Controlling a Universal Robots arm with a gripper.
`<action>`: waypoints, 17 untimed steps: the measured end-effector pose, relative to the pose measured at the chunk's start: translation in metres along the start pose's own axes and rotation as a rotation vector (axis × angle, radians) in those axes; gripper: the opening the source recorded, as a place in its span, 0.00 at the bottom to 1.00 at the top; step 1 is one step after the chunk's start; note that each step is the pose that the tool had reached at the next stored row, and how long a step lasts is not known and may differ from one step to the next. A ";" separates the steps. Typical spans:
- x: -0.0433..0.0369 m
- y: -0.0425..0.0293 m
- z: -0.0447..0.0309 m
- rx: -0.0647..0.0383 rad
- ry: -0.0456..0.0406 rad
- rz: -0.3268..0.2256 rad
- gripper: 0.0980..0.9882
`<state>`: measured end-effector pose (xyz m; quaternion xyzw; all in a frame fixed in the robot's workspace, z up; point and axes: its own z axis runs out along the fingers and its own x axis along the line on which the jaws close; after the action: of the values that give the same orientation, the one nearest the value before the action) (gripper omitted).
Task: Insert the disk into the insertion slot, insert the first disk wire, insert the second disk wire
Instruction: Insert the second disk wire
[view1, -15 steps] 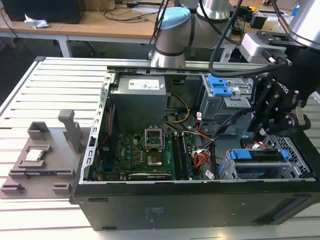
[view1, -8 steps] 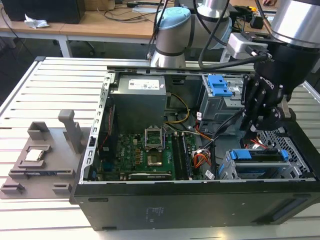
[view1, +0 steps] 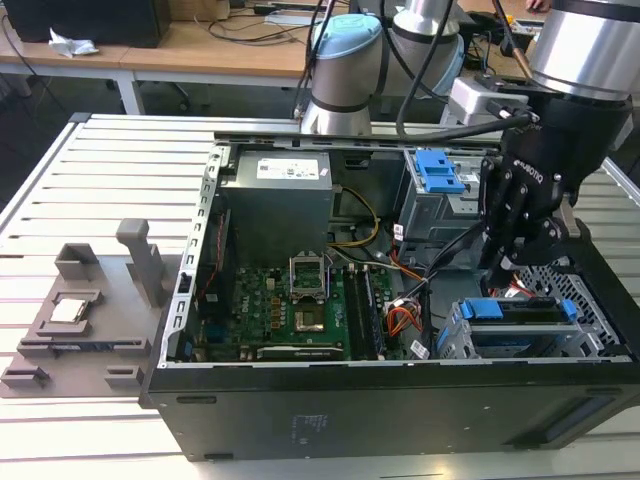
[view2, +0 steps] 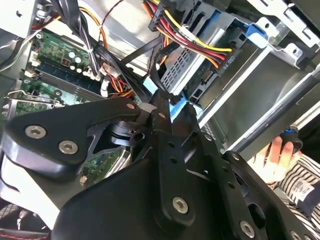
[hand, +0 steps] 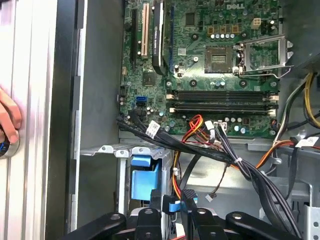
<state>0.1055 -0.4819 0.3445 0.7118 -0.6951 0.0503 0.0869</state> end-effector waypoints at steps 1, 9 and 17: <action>-0.0002 0.0000 0.0011 0.000 0.0122 0.001 0.23; -0.0001 0.0000 0.0012 -0.001 0.0328 0.002 0.05; 0.0000 -0.0004 0.0011 -0.001 0.0515 0.003 0.05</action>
<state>0.1059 -0.4821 0.3434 0.7093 -0.6936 0.0682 0.1052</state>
